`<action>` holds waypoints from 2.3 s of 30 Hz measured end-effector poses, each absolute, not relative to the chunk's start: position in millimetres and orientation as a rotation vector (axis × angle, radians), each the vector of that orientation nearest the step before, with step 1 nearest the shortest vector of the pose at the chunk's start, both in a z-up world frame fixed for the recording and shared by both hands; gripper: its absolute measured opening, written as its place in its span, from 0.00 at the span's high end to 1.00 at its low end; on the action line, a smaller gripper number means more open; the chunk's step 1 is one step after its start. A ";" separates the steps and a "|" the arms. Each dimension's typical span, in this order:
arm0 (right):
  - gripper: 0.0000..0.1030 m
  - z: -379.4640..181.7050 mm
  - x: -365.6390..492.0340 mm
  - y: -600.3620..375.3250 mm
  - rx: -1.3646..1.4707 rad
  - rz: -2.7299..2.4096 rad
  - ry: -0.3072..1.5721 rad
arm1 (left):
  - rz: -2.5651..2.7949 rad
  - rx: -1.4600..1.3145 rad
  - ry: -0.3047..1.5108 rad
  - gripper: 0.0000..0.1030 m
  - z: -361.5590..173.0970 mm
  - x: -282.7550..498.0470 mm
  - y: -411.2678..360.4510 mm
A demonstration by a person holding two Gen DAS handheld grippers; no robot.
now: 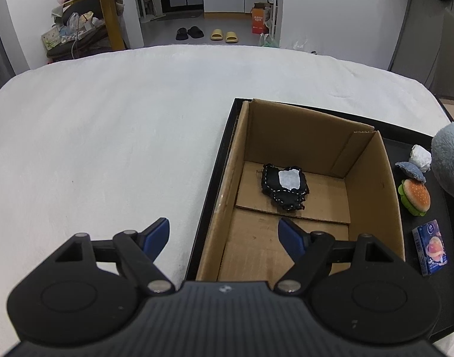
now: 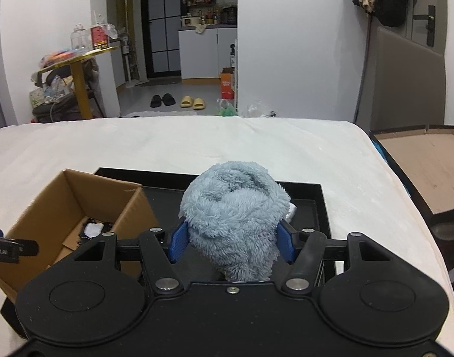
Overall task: Organize soft objects
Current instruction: 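Carry the grey plush toy over the cardboard box, then open the right tool to release the grey plush into the box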
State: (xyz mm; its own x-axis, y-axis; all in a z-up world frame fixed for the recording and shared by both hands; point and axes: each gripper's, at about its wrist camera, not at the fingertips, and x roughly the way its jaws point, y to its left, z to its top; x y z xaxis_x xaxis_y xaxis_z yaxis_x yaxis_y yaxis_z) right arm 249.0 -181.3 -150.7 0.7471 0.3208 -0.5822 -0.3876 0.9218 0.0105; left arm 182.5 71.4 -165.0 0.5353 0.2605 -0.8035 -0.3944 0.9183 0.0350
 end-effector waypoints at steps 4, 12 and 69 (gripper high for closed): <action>0.44 -145.9 246.8 -173.9 -0.118 0.403 0.607 | 0.382 -0.173 0.923 0.24 -164.8 180.6 76.4; 0.44 -135.9 241.0 -154.5 -0.130 0.443 0.598 | 0.353 -0.205 0.899 0.24 -164.5 174.6 84.1; 0.32 -139.4 216.8 -88.2 -0.200 0.560 0.644 | 0.251 -0.340 0.942 0.85 -175.8 162.9 113.1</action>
